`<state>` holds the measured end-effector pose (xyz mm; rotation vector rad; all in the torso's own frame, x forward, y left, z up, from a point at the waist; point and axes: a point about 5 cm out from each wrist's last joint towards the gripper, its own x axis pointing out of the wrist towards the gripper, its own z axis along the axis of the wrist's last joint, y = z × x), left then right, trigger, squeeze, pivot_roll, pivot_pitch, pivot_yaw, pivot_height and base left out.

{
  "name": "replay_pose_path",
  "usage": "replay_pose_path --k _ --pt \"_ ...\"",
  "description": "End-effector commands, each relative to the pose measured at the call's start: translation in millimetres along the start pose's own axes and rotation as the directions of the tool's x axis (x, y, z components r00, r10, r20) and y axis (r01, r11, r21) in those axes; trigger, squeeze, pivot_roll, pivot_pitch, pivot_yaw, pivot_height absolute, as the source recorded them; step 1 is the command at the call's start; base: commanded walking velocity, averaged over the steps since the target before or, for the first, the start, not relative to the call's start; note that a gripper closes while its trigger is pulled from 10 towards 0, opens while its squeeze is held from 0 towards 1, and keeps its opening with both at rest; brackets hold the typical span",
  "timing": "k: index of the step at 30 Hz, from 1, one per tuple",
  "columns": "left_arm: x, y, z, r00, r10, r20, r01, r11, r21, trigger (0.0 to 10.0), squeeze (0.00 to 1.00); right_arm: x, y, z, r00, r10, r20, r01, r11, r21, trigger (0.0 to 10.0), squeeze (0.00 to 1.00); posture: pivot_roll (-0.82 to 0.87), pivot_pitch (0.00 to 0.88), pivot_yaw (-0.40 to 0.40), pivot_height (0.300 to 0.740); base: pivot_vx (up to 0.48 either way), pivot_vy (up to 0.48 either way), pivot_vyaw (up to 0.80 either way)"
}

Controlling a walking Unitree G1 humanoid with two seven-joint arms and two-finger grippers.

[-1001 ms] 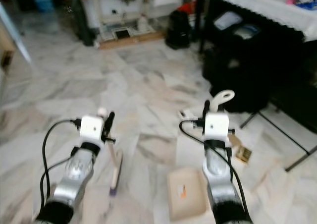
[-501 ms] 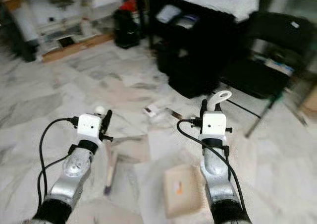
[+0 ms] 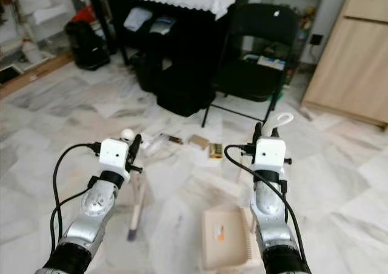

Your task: Sweep floor

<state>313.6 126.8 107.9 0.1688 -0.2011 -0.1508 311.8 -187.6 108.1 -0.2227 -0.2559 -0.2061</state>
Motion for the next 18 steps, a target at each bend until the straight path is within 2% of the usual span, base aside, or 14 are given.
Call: replay_pose_path --k 1,18 --pt "3.6 5.0 9.3 0.999 0.002 0.047 -0.003 1.0 0.021 10.0 0.0 6.1 6.2 11.7 0.999 0.013 0.051 -0.013 1.0 0.013 10.0 0.0 0.01 0.0 0.063 0.74 0.0 0.0 -0.8" --pt "3.9 5.0 9.9 0.999 0.004 0.049 -0.005 1.0 0.014 10.0 0.0 6.9 6.0 12.6 0.998 0.012 0.055 -0.013 1.0 0.012 10.0 0.0 0.01 0.0 0.063 0.74 0.0 0.0 -0.8"
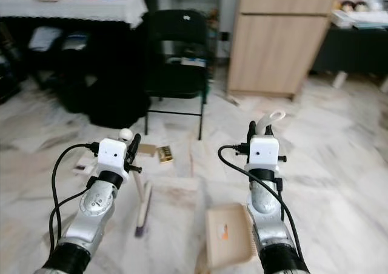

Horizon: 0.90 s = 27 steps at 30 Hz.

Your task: Sweep floor

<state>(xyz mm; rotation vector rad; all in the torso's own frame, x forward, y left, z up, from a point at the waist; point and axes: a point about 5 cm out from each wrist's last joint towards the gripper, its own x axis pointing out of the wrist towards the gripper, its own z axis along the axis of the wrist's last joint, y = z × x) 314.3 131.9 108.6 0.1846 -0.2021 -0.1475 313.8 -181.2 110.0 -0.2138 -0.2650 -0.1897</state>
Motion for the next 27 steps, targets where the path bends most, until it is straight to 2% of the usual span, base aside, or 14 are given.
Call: replay_pose_path --k 1,4,21,27 --pt "4.0 0.1 10.2 0.999 0.004 0.05 -0.004 1.0 -0.003 10.0 0.0 5.6 0.1 9.6 0.999 -0.001 0.046 0.001 1.0 -0.001 10.0 0.0 0.01 0.0 0.063 0.74 0.0 0.0 -0.8" --pt "4.0 0.4 10.2 0.999 0.005 0.05 -0.005 1.0 -0.005 10.0 0.0 5.6 0.5 9.7 0.999 0.0 0.047 0.0 1.0 -0.001 10.0 0.0 0.01 0.0 0.063 0.74 0.0 0.0 -0.8" --pt "4.1 -0.4 9.2 0.999 -0.008 0.045 0.008 1.0 -0.014 10.0 0.0 3.0 7.3 9.4 0.999 0.012 0.051 -0.012 1.0 0.007 10.0 0.0 0.01 0.0 0.066 0.74 0.0 0.0 0.0" --pt "5.4 -1.5 9.8 0.999 -0.019 0.049 0.019 1.0 -0.015 10.0 0.0 6.3 9.9 12.0 0.998 0.02 0.061 -0.021 1.0 0.013 10.0 0.0 0.01 0.0 0.065 0.74 0.0 0.391 0.0"
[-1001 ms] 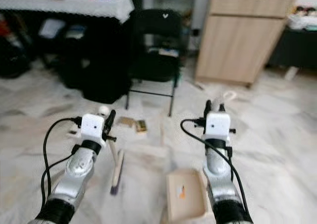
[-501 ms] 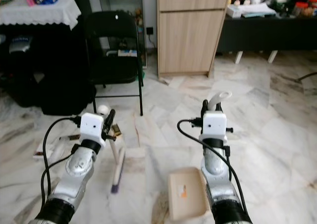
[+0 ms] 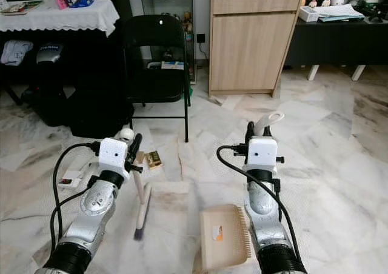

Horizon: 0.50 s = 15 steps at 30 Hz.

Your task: Sweep floor

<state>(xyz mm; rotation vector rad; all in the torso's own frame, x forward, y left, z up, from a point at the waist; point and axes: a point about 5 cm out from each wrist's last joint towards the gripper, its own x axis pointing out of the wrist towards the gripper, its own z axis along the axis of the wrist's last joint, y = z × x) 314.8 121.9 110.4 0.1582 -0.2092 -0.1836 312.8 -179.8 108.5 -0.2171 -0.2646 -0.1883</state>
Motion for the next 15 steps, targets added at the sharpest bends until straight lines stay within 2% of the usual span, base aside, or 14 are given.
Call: replay_pose_path --k 1,15 --pt "2.7 7.8 6.7 0.999 0.012 0.037 -0.013 1.0 0.014 10.0 0.0 8.0 8.5 13.1 0.998 0.018 0.061 -0.019 1.0 0.016 10.0 0.0 0.01 0.0 0.066 0.74 0.0 0.375 0.0" --pt "2.6 8.4 6.6 0.999 0.012 0.034 -0.012 1.0 0.011 10.0 0.0 5.4 8.7 12.4 0.998 0.008 0.061 -0.009 1.0 0.021 10.0 0.0 0.01 0.0 0.073 0.74 0.0 0.468 0.0"
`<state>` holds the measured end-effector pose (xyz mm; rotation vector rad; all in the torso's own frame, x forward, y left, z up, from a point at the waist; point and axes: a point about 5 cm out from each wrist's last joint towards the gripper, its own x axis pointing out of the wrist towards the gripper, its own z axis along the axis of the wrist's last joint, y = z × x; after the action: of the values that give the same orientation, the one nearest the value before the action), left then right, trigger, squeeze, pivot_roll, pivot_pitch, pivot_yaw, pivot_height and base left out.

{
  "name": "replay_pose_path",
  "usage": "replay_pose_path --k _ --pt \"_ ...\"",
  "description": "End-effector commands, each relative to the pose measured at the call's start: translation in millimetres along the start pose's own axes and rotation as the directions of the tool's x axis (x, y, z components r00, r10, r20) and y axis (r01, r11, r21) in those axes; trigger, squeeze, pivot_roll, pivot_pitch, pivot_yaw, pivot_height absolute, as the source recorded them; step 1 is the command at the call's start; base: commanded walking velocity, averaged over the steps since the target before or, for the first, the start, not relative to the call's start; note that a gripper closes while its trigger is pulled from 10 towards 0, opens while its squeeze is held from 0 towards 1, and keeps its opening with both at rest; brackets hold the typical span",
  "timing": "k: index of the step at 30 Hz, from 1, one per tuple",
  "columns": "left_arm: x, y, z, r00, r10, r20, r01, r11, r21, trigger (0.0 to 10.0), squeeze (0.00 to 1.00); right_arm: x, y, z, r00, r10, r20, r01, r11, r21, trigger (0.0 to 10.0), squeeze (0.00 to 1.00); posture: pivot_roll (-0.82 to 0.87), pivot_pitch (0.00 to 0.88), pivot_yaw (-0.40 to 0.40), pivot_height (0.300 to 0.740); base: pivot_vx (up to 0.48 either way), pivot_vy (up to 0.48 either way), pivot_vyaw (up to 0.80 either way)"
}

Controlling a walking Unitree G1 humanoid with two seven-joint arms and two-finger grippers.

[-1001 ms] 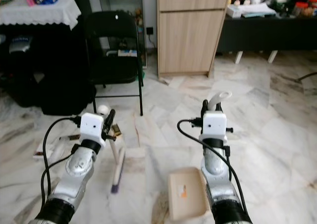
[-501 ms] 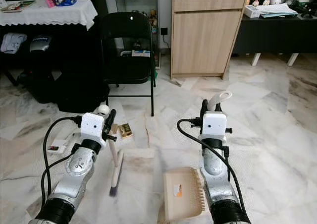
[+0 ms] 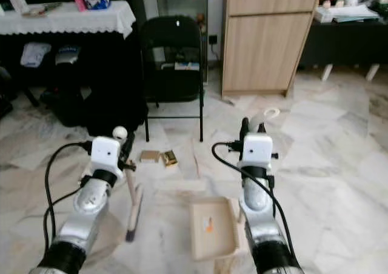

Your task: Sweep floor

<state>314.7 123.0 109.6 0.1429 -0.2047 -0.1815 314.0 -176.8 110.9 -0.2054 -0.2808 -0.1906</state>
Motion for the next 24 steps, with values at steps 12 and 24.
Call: replay_pose_path --k 12,24 --pt "3.8 7.0 8.2 0.999 0.009 0.04 -0.01 1.0 0.025 10.0 0.0 4.5 5.7 9.9 0.999 0.013 0.05 -0.014 1.0 0.008 10.0 0.0 0.01 0.0 0.071 0.74 0.0 0.423 0.0" --pt "4.8 5.4 11.4 0.998 -0.006 0.06 0.004 1.0 0.018 10.0 0.0 3.7 4.0 9.4 0.999 0.004 0.049 -0.004 1.0 0.006 10.0 0.0 0.01 0.0 0.071 0.74 0.0 0.055 0.0"
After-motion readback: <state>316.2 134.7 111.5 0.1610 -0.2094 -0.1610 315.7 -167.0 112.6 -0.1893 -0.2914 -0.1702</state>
